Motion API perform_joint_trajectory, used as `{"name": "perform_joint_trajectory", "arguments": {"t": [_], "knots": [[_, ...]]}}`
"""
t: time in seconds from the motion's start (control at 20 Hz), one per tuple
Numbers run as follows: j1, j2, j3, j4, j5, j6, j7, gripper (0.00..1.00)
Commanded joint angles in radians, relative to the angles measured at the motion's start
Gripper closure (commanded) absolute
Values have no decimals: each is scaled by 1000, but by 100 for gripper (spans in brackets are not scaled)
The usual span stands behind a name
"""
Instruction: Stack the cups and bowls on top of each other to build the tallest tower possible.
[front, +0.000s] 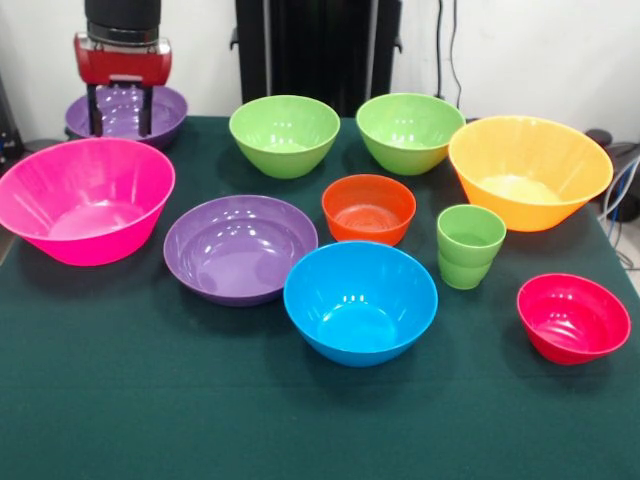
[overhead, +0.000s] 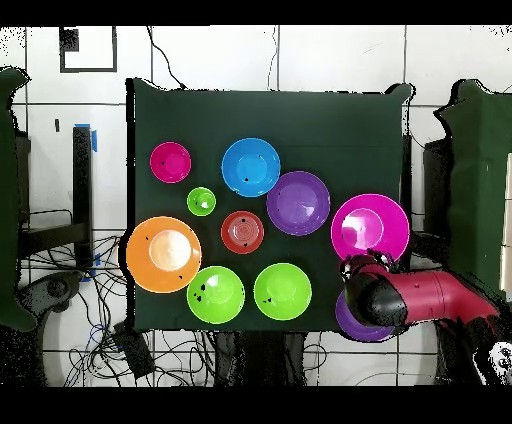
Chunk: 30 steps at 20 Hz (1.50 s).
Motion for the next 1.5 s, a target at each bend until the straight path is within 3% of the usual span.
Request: {"name": "perform_joint_trajectory", "arguments": {"t": [0.05,0.95,1.5], "knots": [[44,52,43,36,-101,-15,-108,0],[42,-2,36,128,-82,8,-87,0],[72,41,27,75,-114,-2,-69,0]]}}
